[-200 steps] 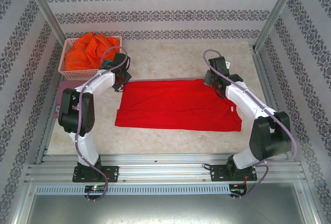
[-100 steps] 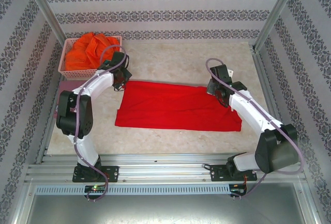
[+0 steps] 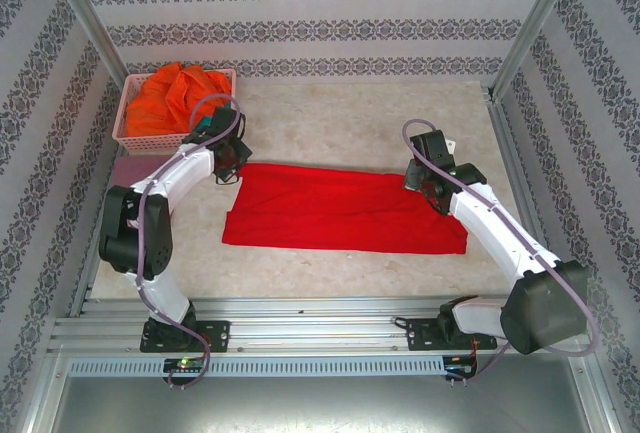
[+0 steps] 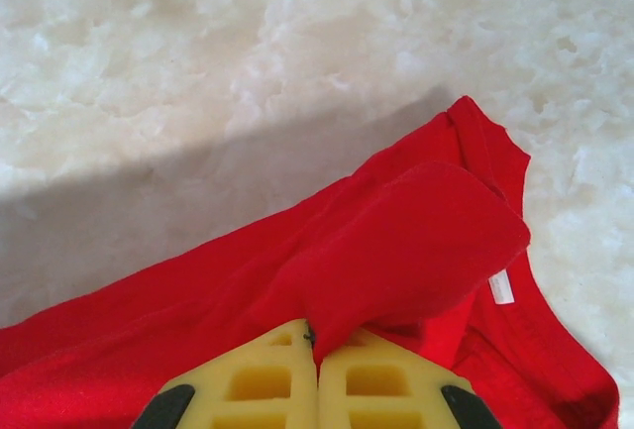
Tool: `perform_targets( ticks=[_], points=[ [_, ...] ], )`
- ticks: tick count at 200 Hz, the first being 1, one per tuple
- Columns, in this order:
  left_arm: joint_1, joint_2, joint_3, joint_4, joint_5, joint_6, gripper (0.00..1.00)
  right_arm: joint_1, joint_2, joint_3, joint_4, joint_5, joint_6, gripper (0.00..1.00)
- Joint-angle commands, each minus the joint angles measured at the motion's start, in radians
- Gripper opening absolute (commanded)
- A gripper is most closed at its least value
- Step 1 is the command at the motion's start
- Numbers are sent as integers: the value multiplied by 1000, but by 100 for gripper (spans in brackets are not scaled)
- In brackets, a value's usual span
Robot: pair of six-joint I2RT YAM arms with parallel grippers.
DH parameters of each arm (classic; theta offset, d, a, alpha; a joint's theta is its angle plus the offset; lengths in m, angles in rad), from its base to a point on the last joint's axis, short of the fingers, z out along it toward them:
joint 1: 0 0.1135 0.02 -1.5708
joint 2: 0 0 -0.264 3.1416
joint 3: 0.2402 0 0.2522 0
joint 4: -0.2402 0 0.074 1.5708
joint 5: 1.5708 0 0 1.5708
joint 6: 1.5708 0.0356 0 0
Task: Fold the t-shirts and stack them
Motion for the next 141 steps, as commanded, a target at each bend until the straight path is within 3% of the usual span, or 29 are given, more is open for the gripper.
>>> perform_targets(
  ticks=[1,141],
  points=[
    [13,-48,-32,7,-23,27,0,5,-27,-12,-54,31,-21,0],
    [15,-193,-259,-9,71,8,0,14,9,-47,-113,13,-33,0]
  ],
)
